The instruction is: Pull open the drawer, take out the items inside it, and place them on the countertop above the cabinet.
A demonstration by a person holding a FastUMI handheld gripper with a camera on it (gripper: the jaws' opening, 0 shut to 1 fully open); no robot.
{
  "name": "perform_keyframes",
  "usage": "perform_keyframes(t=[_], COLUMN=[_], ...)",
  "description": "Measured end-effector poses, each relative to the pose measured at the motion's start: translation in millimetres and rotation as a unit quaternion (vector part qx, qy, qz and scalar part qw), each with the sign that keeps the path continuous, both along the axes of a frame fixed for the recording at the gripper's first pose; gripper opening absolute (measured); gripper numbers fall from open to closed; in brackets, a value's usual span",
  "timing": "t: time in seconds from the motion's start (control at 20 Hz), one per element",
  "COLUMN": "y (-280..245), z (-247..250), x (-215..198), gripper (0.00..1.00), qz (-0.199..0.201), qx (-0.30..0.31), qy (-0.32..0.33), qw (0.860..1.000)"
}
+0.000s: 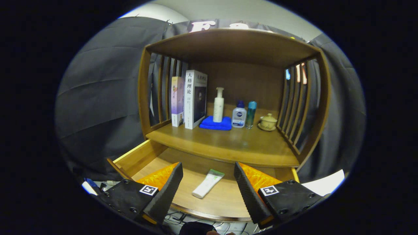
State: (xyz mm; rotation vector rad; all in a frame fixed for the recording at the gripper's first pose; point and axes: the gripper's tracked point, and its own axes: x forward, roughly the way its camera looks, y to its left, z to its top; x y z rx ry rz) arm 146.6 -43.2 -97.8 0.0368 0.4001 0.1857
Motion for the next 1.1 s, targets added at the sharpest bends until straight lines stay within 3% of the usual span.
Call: perform_keyframes(t=[0.2, 0.4, 0.75, 1.1], y=[12, 24, 14, 23], z=[-26, -73, -124, -147], x=[26, 37, 50, 55], gripper=[0.98, 0.98, 0.98, 0.95], qz=[0.032, 0.058, 0.035, 0.025], qx=[-0.014, -0.019, -0.026, 0.012], qy=[0.078, 0.190, 0.304, 0.380], qw=[0.996, 0.980, 0.952, 0.925])
